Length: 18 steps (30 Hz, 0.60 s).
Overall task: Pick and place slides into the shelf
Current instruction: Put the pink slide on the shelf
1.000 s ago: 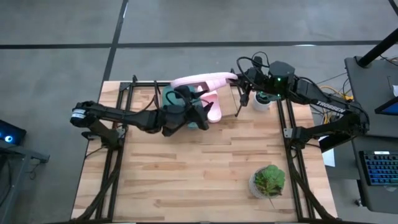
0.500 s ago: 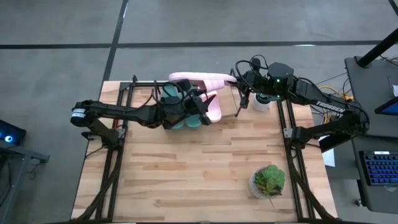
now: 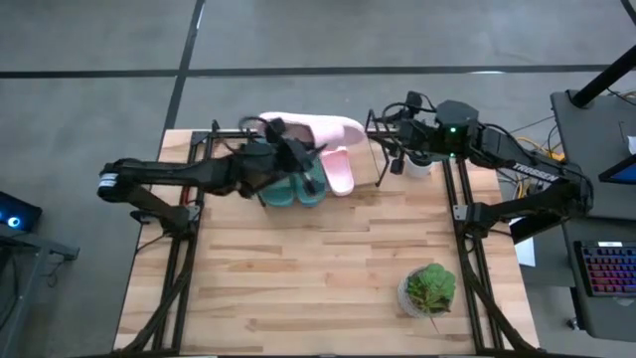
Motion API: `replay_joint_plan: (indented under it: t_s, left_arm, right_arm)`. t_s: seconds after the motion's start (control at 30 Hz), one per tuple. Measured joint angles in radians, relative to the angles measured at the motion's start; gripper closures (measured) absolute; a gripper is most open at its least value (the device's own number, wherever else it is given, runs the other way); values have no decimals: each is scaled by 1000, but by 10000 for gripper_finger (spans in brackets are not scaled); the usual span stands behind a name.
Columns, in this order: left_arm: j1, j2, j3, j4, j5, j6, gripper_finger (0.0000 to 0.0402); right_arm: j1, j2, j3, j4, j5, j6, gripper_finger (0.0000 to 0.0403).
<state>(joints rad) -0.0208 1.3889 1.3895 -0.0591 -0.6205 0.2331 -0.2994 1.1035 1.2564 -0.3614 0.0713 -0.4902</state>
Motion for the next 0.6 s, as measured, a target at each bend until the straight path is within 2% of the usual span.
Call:
replay_joint_plan:
  t_s: [0.13, 0.23, 0.3, 0.47, 0.6]
  left_arm:
    - [0, -95, -3, -95, 103, -184, 401]
    - [0, -131, -4, -142, 141, -279, 401]
    - [0, -144, -5, -138, 142, -303, 401]
    - [4, -156, 15, -114, 164, -310, 401]
    - [4, -160, 16, -111, 247, -364, 401]
  right_arm:
    - [57, -33, -9, 12, -47, -169, 218]
    - [158, -37, -32, 35, -43, -346, 225]
    - [242, -34, -48, 51, 21, -490, 232]
    - [464, -16, -72, 219, 310, -825, 251]
    - [532, 16, -75, 221, 377, -1116, 258]
